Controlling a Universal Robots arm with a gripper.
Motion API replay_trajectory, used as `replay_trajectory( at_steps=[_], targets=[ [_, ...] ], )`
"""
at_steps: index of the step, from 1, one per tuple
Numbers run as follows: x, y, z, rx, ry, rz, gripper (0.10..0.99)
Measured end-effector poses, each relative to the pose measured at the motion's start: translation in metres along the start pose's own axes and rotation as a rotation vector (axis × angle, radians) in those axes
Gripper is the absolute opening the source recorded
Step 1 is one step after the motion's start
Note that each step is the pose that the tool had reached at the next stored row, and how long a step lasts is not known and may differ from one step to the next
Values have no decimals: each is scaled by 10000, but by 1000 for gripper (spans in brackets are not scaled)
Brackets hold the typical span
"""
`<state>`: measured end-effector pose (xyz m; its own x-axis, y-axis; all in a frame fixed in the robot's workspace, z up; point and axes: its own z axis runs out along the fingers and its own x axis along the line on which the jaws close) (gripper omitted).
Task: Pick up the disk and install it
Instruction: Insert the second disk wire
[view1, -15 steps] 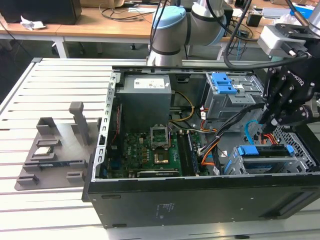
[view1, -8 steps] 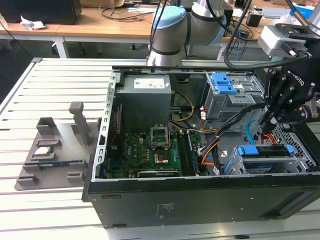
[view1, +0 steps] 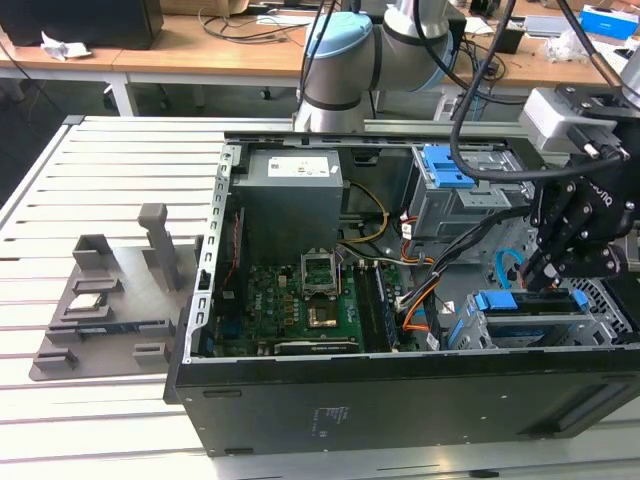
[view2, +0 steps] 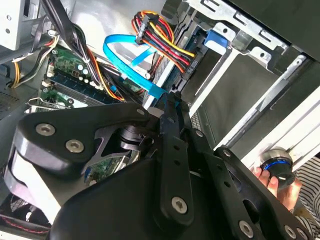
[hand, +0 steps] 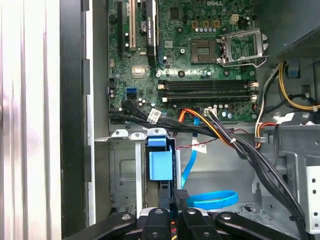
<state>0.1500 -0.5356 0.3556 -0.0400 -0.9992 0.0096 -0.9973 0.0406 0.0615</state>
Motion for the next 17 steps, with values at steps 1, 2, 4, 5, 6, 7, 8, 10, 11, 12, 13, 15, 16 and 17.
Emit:
replay_trajectory(
  at_steps=[1,2,4,5,6,7,8,10,11,12,13,15,16,17],
  targets=[
    [-1,-9,13,0,4,-7,161],
    [-1,-22,34,1,9,-19,161],
    [-3,-39,54,1,16,-45,161],
    [-4,-44,58,1,16,-58,161],
    [-5,-48,63,2,14,-73,161],
    [-5,-50,65,1,16,-85,161],
    [-6,-54,69,1,17,-101,161],
    [-12,-63,78,2,20,-170,161],
    [-17,-64,80,2,21,-213,161],
    [-18,-65,81,3,22,-238,161],
    [-19,-65,81,4,22,-263,161],
    [-21,-65,83,4,24,-343,161],
    [-21,-65,84,4,26,-366,161],
    [-21,-65,86,4,29,-414,161]
  ],
)
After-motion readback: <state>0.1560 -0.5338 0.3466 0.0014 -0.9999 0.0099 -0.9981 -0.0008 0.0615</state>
